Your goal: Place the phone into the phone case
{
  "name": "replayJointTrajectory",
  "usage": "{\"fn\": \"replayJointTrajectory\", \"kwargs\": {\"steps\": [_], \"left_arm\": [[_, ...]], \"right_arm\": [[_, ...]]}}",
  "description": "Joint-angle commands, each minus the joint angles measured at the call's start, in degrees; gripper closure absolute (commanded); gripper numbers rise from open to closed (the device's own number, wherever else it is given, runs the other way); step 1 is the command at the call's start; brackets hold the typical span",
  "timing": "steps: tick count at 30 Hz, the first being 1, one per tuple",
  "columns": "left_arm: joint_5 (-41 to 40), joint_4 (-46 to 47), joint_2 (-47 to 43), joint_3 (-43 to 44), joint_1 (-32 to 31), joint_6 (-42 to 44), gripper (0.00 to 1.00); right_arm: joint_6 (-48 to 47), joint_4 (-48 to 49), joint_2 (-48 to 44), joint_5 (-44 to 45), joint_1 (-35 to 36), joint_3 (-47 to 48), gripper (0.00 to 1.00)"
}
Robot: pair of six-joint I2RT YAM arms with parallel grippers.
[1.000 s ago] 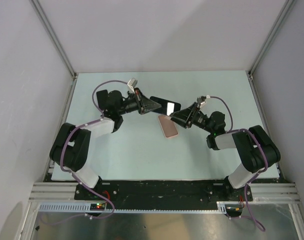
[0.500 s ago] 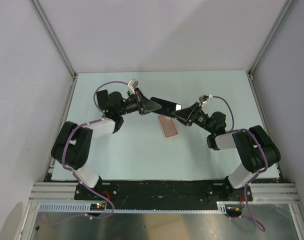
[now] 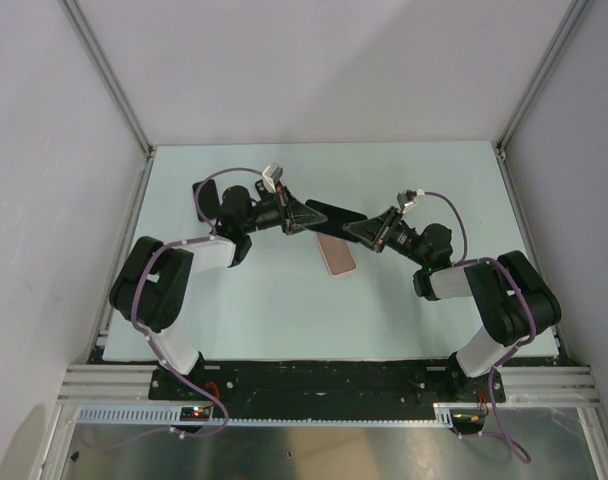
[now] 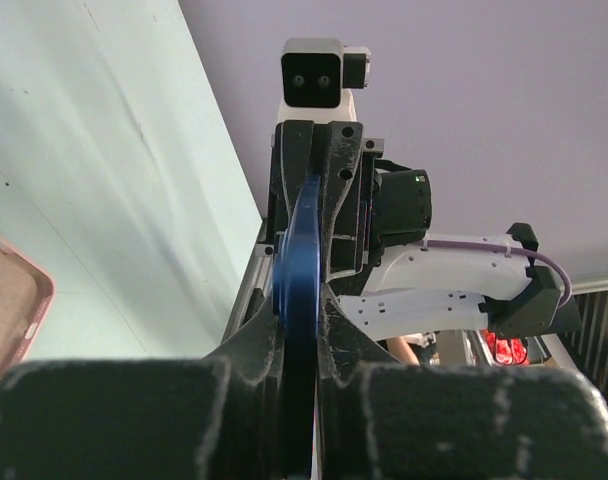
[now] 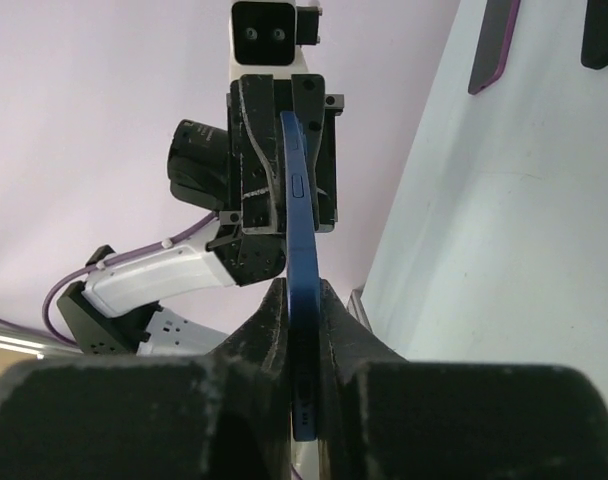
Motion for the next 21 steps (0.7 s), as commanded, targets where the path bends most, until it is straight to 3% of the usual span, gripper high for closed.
{"fn": "replayJointTrajectory", "kwargs": {"steps": [1,4,6,8,9,12,14,16,21], "left_arm": [[2.3,4.1,-0.2,1.3,-0.8,0.0,0.80],[2.4,4.1,-0.9,1.0,0.1,0.9,0.36],[2.1,3.4,-1.6,0.6,1.6,1.9,0.16],[1.5,0.5,-2.3,0.1,3.5,3.7,0.09],[0.7,-2.3,-2.8,0.3,4.3,6.4,0.08],[-6.0,-26.9,-5.4,5.2,5.3,22.1,0.12],[-16.1,-46.5,-5.7,11.8,3.8,34.8,0.20],[-28.9,-60.3,-4.2,18.5,1.4,43.4,0.30],[-44.4,-74.2,3.4,29.5,-3.5,53.1,0.47]], "right_arm": [[-1.6,1.4,-0.5,-0.1,0.1,1.4,0.98],[-1.5,0.3,-1.4,-0.5,-0.4,1.3,1.00],[-1.5,-1.4,-2.8,-0.8,-1.2,0.8,1.00],[-1.9,-3.1,-5.4,-0.7,-2.7,-0.8,1.00],[-2.5,-5.8,-7.1,-0.5,-3.5,-1.7,1.00],[-8.7,-20.5,-16.6,1.9,-6.4,-3.4,1.00],[-15.1,-35.8,-25.0,7.0,-7.6,-3.2,1.00],[-21.4,-51.6,-33.2,14.4,-7.7,-1.6,1.00],[-28.5,-71.3,-44.6,23.0,-8.7,2.2,1.00]]}}
